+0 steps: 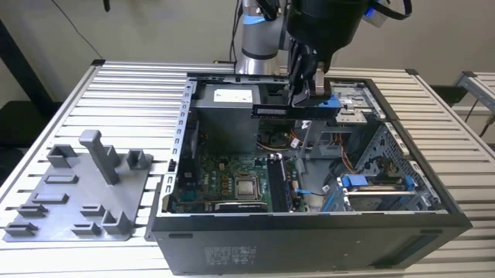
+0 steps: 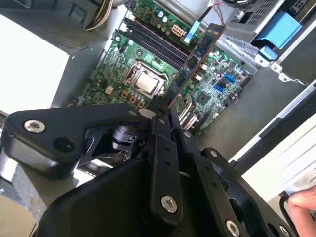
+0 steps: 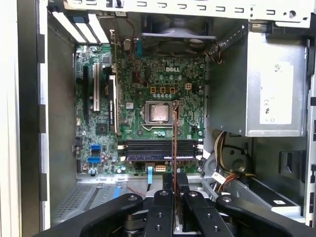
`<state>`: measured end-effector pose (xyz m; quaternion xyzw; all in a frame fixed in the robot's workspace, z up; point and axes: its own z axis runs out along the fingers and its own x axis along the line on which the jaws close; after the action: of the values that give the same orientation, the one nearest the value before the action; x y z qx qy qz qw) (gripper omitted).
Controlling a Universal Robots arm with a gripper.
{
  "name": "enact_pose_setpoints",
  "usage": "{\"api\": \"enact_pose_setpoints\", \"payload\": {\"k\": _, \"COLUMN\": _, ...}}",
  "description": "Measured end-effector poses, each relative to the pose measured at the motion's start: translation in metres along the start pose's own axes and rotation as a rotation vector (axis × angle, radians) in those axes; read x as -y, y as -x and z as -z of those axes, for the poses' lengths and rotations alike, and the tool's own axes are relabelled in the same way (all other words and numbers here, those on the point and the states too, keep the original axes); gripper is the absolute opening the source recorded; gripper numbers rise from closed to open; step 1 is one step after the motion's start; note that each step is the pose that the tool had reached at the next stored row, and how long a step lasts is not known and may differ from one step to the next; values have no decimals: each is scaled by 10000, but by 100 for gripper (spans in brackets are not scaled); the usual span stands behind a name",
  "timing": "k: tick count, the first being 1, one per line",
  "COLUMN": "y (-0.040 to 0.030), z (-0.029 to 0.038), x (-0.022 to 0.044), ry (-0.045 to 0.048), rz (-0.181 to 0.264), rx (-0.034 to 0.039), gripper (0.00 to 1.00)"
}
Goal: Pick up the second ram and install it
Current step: 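Pick up the second ram and move it above second insertion slot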
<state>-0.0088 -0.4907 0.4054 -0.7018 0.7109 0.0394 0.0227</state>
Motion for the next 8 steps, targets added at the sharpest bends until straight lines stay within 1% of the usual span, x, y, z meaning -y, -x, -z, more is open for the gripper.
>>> {"api": "enact_pose_setpoints", "payload": {"k": 5, "y": 1, "z": -2, "x": 0, "ry": -2, "rz": -1, "rx": 3, "gripper": 14}}
{"api": "enact_pose_setpoints", "payload": {"k": 8, "y": 25, "z": -6, "x": 0, "ry": -2, "rz": 0, "rx": 5, "gripper": 14}}
